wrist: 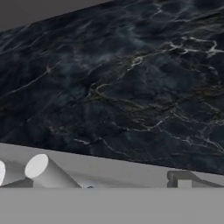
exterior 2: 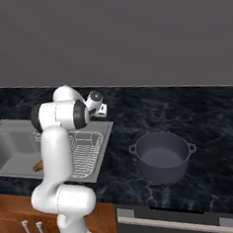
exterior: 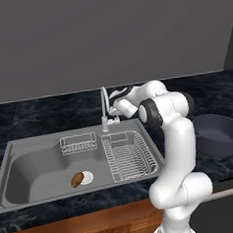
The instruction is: Dump the potato from the pot into the sink. Then turn on the water and wash the potato. Then turn off the water and put the potato back in the pot.
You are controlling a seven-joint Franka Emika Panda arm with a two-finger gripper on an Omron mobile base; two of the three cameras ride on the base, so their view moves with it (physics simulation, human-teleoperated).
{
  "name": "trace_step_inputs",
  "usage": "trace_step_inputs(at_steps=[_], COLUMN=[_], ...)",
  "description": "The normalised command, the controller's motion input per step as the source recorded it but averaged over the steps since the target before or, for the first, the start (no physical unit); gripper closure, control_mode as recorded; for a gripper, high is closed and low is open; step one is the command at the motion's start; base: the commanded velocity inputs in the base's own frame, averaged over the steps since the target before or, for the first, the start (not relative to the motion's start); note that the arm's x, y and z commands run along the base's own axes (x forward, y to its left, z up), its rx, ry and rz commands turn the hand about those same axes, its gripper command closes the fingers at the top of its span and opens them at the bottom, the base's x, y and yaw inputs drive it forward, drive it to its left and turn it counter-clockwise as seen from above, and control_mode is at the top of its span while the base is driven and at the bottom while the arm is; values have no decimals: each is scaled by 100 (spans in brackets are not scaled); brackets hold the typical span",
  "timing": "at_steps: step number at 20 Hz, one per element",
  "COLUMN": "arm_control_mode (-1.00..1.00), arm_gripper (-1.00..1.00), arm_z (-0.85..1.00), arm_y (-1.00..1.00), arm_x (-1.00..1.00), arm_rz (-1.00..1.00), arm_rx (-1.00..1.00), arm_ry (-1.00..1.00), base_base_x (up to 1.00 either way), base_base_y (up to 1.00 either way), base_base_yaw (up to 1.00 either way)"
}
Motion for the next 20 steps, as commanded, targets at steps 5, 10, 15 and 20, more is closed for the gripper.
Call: trace_step_inputs(at_steps=[5,10,15,20], arm_control_mode=[-100,-100,-100,-100], arm_gripper=[-100,-100,100,100], arm_z=[-19,-31,-33,-28], arm_y=[1,7,9,0], arm_x=[39,35,18,16], arm_rz=[0,0,0,0], arm_rx=[0,0,0,0], arm_ry=[0,3,3,1], base_base_x=[0,0,0,0], base_base_y=[0,0,0,0], base_base_yaw=[0,0,0,0])
